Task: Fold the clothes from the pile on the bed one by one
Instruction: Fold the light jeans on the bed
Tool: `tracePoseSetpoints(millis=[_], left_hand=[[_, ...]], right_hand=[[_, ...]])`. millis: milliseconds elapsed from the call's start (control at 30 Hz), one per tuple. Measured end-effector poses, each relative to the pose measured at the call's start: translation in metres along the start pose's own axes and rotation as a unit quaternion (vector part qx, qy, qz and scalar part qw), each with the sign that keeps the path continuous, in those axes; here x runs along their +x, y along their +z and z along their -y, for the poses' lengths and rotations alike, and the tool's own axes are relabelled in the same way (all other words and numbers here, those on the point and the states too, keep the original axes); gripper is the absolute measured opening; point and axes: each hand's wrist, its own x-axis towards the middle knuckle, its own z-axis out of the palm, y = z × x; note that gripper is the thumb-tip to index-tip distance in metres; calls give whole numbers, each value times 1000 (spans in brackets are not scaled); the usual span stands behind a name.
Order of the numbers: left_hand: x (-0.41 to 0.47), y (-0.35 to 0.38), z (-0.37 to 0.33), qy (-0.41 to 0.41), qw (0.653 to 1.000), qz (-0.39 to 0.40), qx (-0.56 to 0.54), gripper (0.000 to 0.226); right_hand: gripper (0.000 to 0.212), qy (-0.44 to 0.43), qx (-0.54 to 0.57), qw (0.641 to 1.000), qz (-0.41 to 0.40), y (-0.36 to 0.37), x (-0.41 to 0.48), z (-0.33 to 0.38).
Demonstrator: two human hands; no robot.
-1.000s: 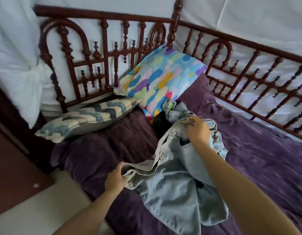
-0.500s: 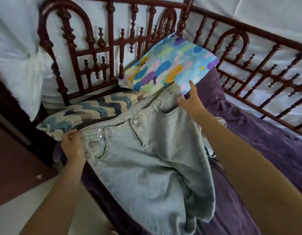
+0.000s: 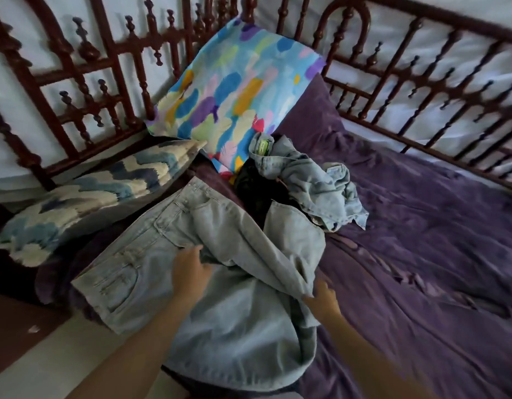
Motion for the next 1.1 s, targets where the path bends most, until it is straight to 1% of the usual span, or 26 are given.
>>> tracePoseSetpoints(millis=[67,133,233,333,467,567,600,633,733,767,833,900,967,1100], left_hand=[[-4,30,-21,60,996,61,31,45],[-8,56,-38,126,981,113,99,48],[-13,88,-62,242,935,189,178,54],[-10,109,-83,291,893,257,227,58],[1,134,-110,349,840,280,308,60],[4,144,-131,405,764,291,409,42],[5,144,-137,424,750,291,417,36],[7,142,-142,434,753,293,400,31],[17,120,-162,408,805,344,258,18],[23,107,-168,401,812,361,221,16],[34,78,-177,376,829,383,158,21],[40,53,-181,347,841,403,101,14],[43,31,-183,331,856,395,36,15],[48,-8,-189,329,884,327,-63,16]], right_hand=[[60,35,5,999,10,11,-4,-29],[60,56,29,998,23,21,-7,-46],[62,56,35,997,31,32,-6,-56],[64,48,34,998,26,39,-1,-58],[55,44,-30,999,4,45,6,-62],[47,43,-52,998,-1,48,7,-63],[43,43,-50,998,-10,49,6,-64],[40,42,-46,998,-23,49,5,-65],[42,11,-36,998,-53,43,7,-72],[42,1,-35,998,-54,39,9,-73],[40,-6,-36,998,-49,29,15,-73],[37,-22,-33,997,-61,20,20,-66],[34,-53,-8,994,-91,14,23,-52],[17,-111,76,976,-173,-20,17,-24]])
